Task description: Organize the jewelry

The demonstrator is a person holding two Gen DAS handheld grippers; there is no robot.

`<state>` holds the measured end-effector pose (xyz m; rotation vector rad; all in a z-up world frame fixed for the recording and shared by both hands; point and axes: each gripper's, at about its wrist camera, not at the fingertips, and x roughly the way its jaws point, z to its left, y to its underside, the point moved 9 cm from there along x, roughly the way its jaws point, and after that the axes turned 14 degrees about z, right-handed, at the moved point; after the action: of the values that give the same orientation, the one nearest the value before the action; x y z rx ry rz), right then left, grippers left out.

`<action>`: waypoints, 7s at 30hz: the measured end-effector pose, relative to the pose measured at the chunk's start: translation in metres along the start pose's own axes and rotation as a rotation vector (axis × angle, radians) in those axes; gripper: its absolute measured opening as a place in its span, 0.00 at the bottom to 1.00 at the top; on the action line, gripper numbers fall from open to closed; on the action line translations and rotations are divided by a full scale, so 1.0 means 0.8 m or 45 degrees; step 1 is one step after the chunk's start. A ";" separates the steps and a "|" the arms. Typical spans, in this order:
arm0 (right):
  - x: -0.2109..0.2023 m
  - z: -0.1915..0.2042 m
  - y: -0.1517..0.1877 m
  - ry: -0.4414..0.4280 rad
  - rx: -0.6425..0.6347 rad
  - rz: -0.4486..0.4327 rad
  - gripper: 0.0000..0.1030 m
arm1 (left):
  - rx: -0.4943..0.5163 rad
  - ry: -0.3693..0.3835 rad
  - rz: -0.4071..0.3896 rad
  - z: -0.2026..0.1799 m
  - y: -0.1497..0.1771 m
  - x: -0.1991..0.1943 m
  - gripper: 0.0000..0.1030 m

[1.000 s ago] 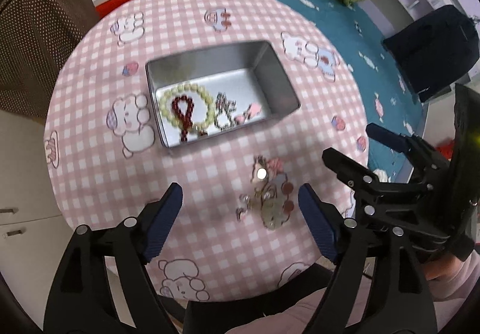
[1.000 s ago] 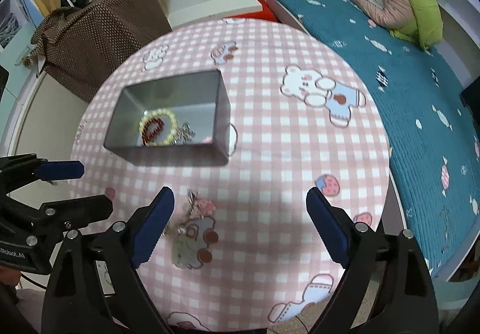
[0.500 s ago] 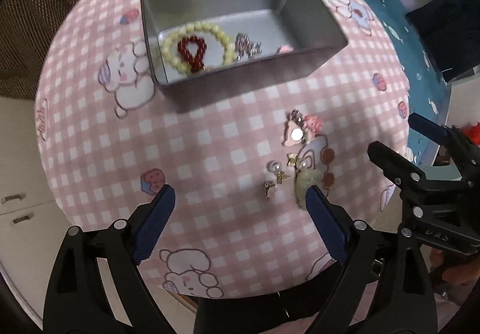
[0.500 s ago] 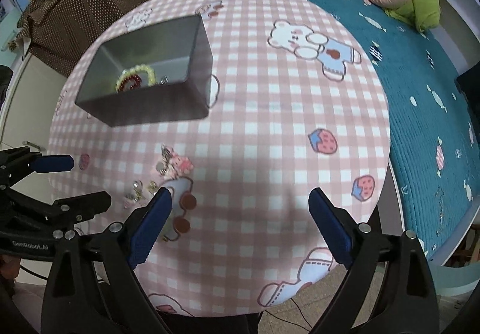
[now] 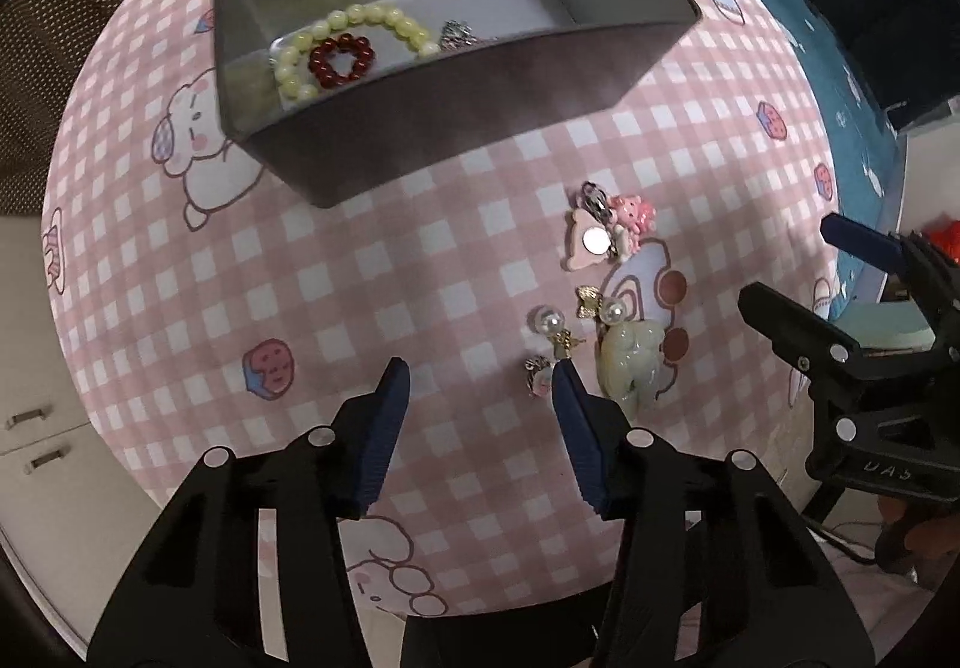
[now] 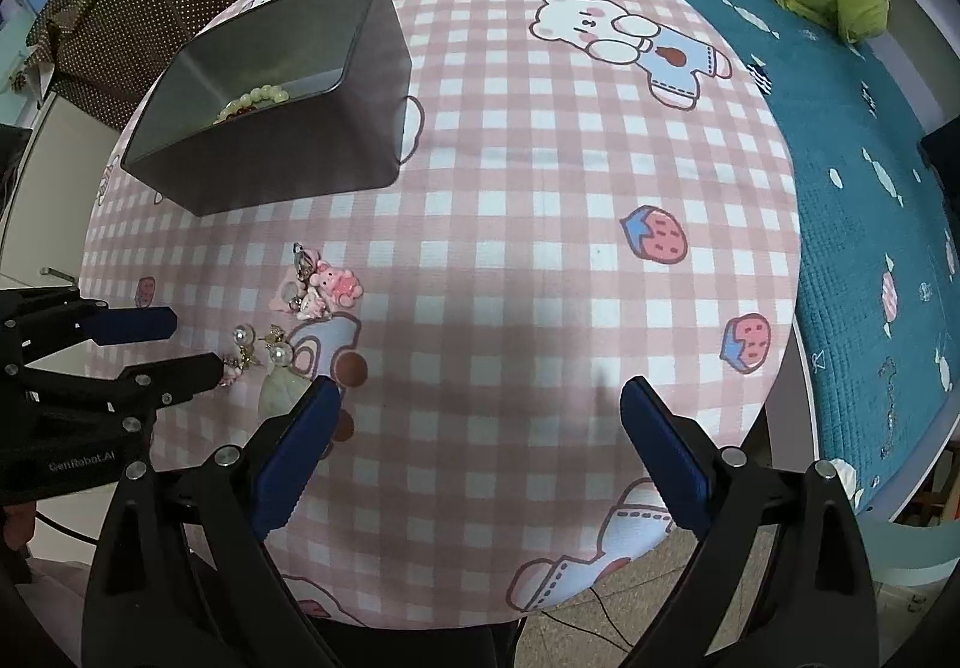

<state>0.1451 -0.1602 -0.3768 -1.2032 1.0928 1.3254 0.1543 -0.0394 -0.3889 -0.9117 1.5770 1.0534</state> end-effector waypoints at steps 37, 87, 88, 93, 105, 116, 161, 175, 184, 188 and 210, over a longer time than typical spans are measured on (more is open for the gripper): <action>-0.024 0.069 -0.021 -0.144 -0.208 -0.102 0.88 | -0.043 0.189 0.011 -0.014 0.007 0.006 0.16; 0.029 0.145 -0.026 -0.246 -0.487 -0.033 0.10 | -0.125 0.212 -0.063 0.047 0.017 -0.020 0.15; 0.030 0.146 -0.026 -0.232 -0.496 -0.034 0.10 | -0.125 0.214 -0.065 0.047 0.018 -0.020 0.16; 0.030 0.152 -0.022 -0.186 -0.534 -0.040 0.10 | -0.120 0.232 -0.067 0.039 0.017 -0.019 0.23; -0.024 0.102 -0.037 -0.272 -0.314 -0.158 0.10 | -0.083 0.226 -0.030 0.001 0.000 -0.003 0.26; -0.026 0.053 -0.025 -0.280 -0.201 -0.162 0.10 | -0.104 0.211 -0.018 -0.007 -0.009 0.012 0.04; -0.101 0.056 -0.078 -0.252 -0.240 -0.322 0.10 | -0.051 0.188 -0.285 0.016 -0.031 -0.119 0.12; -0.103 0.089 -0.127 -0.274 -0.333 -0.318 0.10 | -0.096 0.237 -0.320 0.024 -0.086 -0.137 0.12; -0.079 0.088 -0.127 -0.250 -0.334 -0.230 0.13 | -0.082 0.271 -0.236 0.019 -0.097 -0.112 0.12; -0.084 0.076 -0.127 -0.234 -0.297 -0.244 0.19 | -0.072 0.281 -0.221 0.016 -0.099 -0.107 0.12; -0.097 0.042 -0.100 -0.195 -0.183 -0.287 0.37 | -0.065 0.225 -0.251 0.005 -0.076 -0.115 0.27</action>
<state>0.2219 -0.1267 -0.2959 -1.2673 0.7404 1.3131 0.2321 -0.0505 -0.3114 -1.1968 1.5717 0.8966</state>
